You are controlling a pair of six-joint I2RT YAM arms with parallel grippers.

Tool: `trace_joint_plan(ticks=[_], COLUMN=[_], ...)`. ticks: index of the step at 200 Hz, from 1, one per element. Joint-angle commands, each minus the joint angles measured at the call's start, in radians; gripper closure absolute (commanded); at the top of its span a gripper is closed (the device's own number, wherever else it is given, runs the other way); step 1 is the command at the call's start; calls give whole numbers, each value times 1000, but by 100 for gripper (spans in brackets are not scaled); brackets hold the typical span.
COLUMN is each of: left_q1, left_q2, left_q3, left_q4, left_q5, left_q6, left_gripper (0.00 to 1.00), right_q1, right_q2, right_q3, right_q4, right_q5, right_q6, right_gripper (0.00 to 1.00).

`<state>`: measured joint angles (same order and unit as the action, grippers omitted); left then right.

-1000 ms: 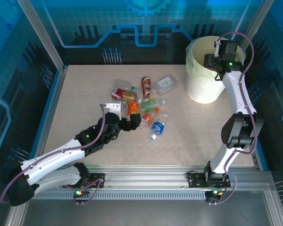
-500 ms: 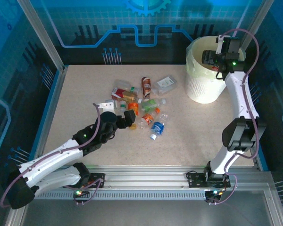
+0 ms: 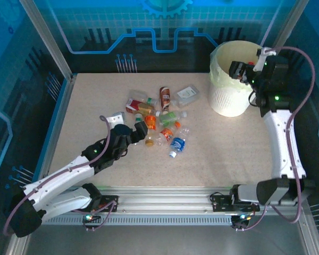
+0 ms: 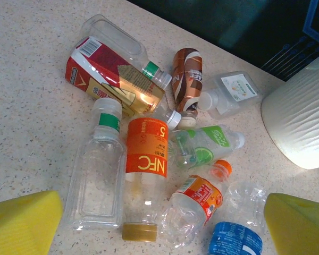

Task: Put the plastic bottles in the bin

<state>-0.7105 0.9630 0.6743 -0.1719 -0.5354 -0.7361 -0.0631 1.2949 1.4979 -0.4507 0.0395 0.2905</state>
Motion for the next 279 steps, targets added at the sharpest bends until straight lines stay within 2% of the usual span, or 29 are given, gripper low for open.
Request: trace_joint_plan(ticks=[1,46,68,107,158,189,229,255,279], left_q1=[10,16,20,33,47,54,57,57,57], left_q2=[-1,5,23,49,74,78,83,80,78], left_q3=[-30,-36,-29,-23,-18,-18,-16,-18,-19], left_q4=[30,62,69,81,95,94,89,89,86], left_q5=[-16,-11,-2,37,58,67,82,88,92], left_q6=[-19,-24,-40,-75,-104,-115,-112,-110,-111], left_gripper=[1,1,1,1,1,1,1,1,1], right_q1=[18,69,117,246,468,574,645,655,672], right_q2=[-109,-329,-412,-448,-295,-138,55,156,225], right_q3=[-95,-352,-493,-687,-824,-807,-703,-666,-636], right_q4=[32,21,10,30,110,163,139,176,157], right_q5=[-38,-13,3,24,80,70,62,34,126], right_q6=[99,279,416,586,769,791,724,713,726], right_gripper=[0,0,0,0,0,0,0,1,3])
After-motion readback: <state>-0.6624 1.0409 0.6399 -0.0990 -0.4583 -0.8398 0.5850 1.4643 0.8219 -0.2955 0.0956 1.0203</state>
